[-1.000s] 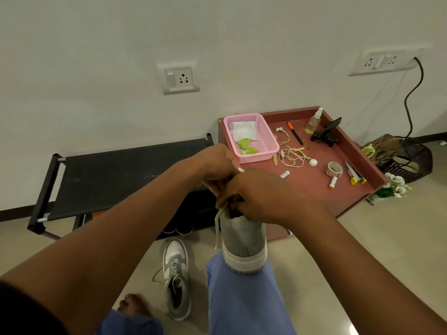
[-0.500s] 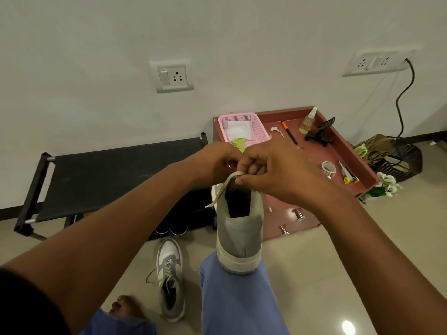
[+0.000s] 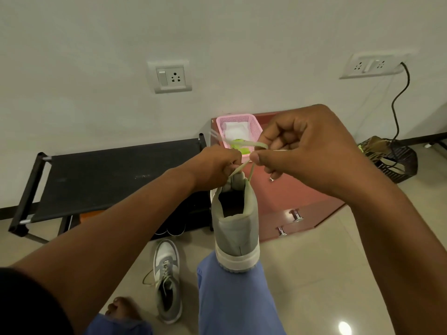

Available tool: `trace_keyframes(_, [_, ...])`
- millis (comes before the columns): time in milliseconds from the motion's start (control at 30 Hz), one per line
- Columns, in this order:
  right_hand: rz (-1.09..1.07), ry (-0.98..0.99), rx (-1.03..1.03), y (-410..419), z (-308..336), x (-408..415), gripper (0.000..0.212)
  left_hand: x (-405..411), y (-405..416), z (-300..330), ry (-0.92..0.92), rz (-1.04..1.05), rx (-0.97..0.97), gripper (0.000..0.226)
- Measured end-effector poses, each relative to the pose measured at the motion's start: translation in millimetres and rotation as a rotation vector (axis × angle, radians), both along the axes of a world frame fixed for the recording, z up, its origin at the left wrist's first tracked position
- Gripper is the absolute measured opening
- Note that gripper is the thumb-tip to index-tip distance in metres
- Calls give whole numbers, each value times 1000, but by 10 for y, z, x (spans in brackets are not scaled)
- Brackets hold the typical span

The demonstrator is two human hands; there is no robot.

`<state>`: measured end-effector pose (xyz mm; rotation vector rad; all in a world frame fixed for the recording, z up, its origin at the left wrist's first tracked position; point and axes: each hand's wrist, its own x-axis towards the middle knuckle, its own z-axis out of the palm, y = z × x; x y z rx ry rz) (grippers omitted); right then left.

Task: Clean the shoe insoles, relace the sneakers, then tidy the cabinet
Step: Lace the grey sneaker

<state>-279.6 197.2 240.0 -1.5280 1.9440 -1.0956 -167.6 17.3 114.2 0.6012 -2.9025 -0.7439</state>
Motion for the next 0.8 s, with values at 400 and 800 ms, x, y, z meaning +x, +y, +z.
trace_keyframes(400, [-67,42,-85,-17,-38,47,13,-40,-117,55,35,-30,178,15])
trace_keyframes(800, [165,479,386,-499,-900,265,26,45,-221,-28,93,84,500,13])
